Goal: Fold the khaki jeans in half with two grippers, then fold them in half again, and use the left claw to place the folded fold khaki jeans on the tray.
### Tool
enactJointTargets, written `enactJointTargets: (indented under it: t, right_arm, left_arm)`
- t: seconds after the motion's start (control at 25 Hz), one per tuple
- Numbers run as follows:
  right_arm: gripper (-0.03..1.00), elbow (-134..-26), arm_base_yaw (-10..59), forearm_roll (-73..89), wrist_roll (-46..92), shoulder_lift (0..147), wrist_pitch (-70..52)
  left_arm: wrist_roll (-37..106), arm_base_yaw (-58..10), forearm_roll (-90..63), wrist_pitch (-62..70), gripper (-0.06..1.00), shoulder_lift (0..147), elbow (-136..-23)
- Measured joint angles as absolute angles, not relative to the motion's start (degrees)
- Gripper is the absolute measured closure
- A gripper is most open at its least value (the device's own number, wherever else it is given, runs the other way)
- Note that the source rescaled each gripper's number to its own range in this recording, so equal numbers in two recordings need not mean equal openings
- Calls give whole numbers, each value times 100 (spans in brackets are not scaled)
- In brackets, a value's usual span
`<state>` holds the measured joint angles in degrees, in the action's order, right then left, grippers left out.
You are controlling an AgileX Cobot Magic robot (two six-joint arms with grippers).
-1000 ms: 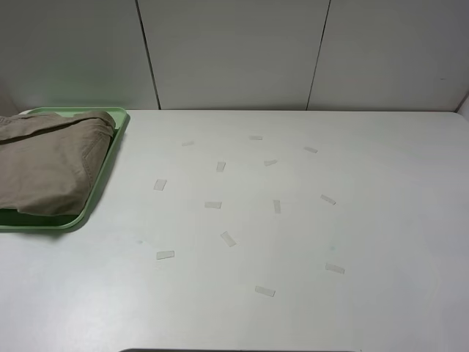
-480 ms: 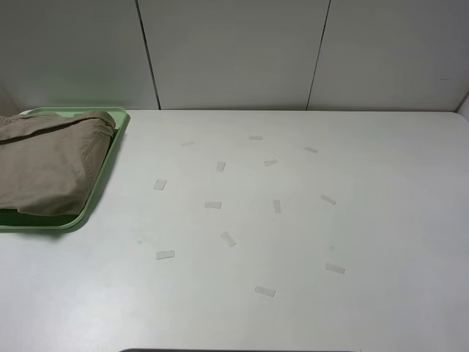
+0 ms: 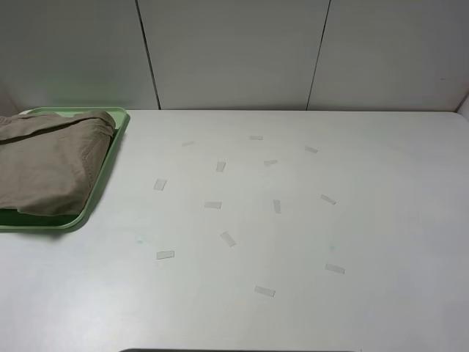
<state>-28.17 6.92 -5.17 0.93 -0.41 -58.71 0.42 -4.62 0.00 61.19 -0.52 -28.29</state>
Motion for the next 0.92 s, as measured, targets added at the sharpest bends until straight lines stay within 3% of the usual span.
enactJointTargets:
  t: [0.92]
  right_arm:
    - [-3,-2817,692,-517,93,-41,-5871]
  left_arm:
    - [66,-531,0,6107,12,-52,-2829]
